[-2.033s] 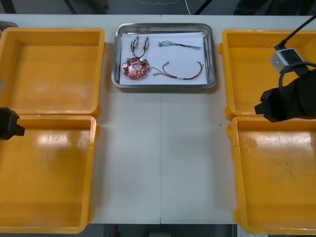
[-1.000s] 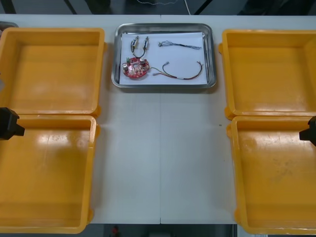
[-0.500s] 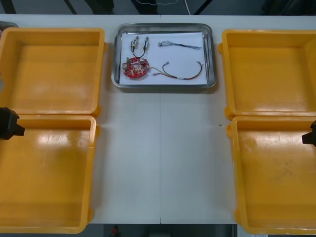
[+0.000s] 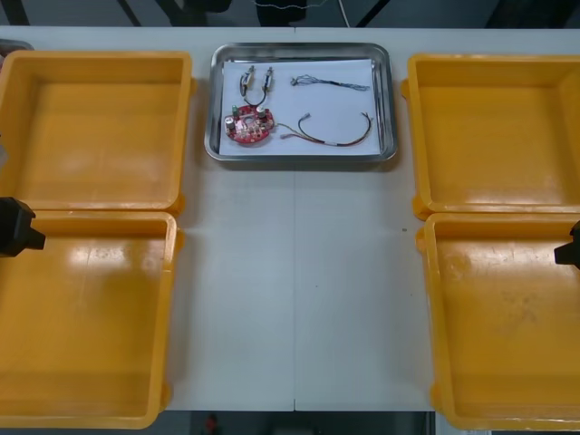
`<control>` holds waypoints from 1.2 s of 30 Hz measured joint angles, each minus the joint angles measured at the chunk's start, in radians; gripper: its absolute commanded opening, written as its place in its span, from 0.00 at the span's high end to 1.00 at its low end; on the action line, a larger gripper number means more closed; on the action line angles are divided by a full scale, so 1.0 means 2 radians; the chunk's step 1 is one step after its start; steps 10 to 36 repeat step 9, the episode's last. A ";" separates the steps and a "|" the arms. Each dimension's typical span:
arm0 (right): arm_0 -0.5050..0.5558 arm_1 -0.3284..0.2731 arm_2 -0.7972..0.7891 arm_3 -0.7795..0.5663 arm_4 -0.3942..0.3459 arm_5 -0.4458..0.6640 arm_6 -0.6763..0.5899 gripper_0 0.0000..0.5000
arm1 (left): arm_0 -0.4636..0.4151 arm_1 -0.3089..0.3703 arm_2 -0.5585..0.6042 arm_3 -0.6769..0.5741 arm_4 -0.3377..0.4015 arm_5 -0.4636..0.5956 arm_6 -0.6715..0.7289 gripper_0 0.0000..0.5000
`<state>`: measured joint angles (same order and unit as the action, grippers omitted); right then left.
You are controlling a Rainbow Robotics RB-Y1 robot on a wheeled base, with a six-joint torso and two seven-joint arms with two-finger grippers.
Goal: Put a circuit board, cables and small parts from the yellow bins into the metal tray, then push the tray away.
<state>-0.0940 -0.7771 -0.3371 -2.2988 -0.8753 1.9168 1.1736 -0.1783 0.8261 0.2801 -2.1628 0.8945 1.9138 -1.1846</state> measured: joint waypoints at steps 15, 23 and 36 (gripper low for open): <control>0.000 0.000 0.000 0.000 0.000 0.000 0.000 0.00 | 0.000 0.000 0.000 0.000 0.000 0.000 0.000 0.00; 0.000 0.000 0.000 0.000 0.000 0.000 0.000 0.00 | 0.000 0.000 0.000 0.000 0.000 0.000 0.000 0.00; 0.000 0.000 0.000 0.000 0.000 0.000 0.000 0.00 | 0.000 0.000 0.000 0.000 0.000 0.000 0.000 0.00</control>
